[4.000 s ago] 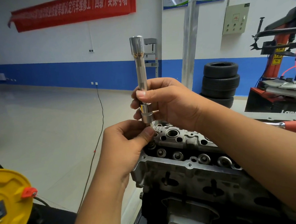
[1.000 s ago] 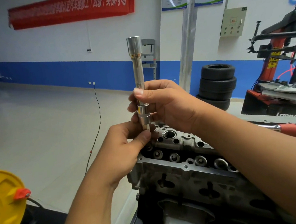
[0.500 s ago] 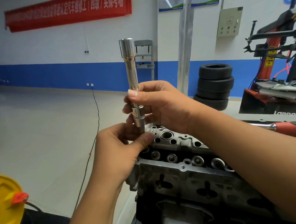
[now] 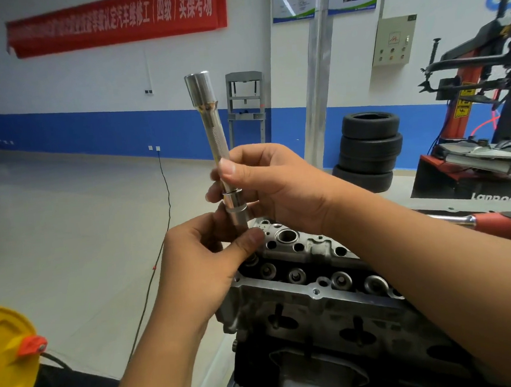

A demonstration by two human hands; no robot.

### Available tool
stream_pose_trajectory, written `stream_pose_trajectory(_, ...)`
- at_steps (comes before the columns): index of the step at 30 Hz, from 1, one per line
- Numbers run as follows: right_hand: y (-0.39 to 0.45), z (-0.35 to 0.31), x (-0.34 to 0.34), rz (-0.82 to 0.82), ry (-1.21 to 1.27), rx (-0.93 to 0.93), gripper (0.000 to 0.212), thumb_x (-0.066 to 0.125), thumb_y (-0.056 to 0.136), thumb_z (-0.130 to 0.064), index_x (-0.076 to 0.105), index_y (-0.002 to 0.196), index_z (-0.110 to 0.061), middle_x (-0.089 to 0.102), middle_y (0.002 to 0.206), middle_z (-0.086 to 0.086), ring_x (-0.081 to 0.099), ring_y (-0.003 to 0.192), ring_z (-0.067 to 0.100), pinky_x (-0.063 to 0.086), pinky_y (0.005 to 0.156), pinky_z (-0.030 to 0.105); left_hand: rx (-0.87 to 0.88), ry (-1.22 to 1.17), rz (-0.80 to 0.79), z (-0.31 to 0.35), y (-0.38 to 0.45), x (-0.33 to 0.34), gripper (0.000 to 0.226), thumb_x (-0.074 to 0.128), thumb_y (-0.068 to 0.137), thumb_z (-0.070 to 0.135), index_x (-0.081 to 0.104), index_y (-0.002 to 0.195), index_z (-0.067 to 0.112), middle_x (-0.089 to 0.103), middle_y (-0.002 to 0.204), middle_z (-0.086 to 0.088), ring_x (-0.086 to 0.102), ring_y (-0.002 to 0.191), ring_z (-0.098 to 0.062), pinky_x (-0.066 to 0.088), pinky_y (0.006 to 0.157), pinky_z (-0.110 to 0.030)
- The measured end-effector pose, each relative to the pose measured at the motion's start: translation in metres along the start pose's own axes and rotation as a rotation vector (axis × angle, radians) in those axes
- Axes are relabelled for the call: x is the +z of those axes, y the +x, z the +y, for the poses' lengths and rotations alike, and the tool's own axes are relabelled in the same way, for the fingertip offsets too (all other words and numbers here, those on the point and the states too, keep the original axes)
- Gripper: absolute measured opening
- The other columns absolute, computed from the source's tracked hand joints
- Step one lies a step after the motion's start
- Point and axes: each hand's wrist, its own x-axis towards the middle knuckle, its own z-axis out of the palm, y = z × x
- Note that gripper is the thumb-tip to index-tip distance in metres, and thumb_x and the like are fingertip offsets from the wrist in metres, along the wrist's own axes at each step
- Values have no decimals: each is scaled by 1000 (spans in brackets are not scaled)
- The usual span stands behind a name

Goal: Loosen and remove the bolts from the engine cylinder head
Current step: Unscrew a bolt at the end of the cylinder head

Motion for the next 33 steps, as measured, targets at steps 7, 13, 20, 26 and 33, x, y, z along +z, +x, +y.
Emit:
stream_pose_trajectory(7, 0, 0, -2, 1, 16, 8, 21, 58, 102, -31, 64, 101, -10, 75, 98, 11, 70, 85, 28, 54, 81, 42, -22, -80, -45, -1, 1, 2, 29, 77, 90, 17, 81, 91, 46, 82, 89, 7, 78, 87, -8, 55, 84, -31)
stream_pose_trajectory(13, -1, 0, -2, 20, 8, -18, 14, 68, 95, -27, 62, 93, -14, 76, 93, 12, 72, 78, 26, 59, 69, 35, -47, -155, 1, 0, 0, 4, 34, 83, 56, 47, 82, 89, 41, 81, 88, 6, 78, 85, -9, 55, 84, -35)
stream_pose_trajectory(20, 0, 0, -4, 10, 23, -36, 19, 61, 102, -25, 60, 102, -6, 76, 100, 13, 74, 83, 29, 59, 71, 35, -101, -137, -55, -2, 1, 6, 26, 63, 101, 11, 82, 95, 28, 82, 91, -1, 78, 91, -14, 54, 94, -43)
stream_pose_trajectory(26, -1, 2, -5, 53, 18, -12, 15, 69, 96, -24, 64, 97, -10, 76, 93, 13, 73, 79, 28, 60, 72, 37, -59, -128, 42, -1, 3, 6, 25, 84, 59, 38, 82, 84, 38, 81, 86, 6, 78, 84, -11, 57, 85, -35)
stream_pose_trajectory(33, -1, 0, -5, 27, 13, -38, 14, 64, 100, -21, 60, 97, -8, 77, 98, 15, 74, 83, 30, 59, 75, 40, -72, -153, -117, -2, 6, 0, 21, 69, 94, 9, 81, 100, 25, 82, 94, 1, 79, 93, -14, 55, 88, -33)
